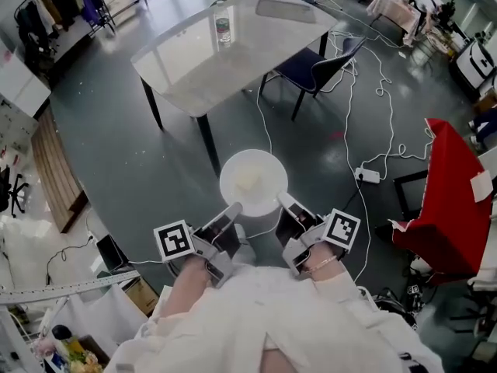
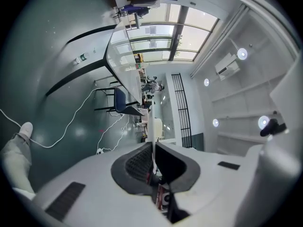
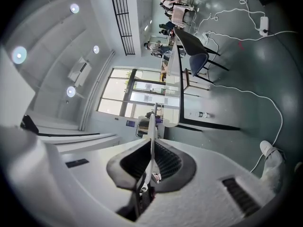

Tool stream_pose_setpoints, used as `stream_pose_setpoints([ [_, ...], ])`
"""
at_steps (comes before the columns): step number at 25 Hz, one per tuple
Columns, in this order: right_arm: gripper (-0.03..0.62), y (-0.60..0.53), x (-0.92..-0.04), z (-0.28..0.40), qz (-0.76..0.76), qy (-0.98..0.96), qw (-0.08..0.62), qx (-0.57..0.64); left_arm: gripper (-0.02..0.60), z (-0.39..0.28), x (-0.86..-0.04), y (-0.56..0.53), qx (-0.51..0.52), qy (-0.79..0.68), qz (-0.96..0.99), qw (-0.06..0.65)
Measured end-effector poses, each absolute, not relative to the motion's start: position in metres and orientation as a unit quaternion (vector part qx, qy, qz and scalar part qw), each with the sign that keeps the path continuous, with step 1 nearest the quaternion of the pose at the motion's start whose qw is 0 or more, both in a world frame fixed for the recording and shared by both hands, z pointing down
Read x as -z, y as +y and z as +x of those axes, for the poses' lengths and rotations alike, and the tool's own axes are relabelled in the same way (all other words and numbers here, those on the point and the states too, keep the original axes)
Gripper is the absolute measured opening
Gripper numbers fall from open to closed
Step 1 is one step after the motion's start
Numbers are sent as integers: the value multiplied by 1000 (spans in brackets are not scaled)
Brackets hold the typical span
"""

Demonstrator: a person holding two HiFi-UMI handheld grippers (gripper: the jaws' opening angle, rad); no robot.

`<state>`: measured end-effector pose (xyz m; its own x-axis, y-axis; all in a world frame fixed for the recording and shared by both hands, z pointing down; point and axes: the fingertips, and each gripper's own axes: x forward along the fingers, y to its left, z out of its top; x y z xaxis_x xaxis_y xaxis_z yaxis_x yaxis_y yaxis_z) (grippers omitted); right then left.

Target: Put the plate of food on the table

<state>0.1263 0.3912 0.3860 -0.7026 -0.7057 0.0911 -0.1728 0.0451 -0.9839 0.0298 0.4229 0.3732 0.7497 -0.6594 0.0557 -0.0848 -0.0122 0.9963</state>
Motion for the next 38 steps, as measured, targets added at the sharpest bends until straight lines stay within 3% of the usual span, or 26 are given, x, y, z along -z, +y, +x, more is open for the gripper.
stream_pose_setpoints([
  [14,14,229,-379,65,-340,693,236,591,26,-33,-369,257,211,-258,695,637],
  [38,14,125,-394,47,-334,696,200,604,26,-52,-384,156,218,-278,682,641],
])
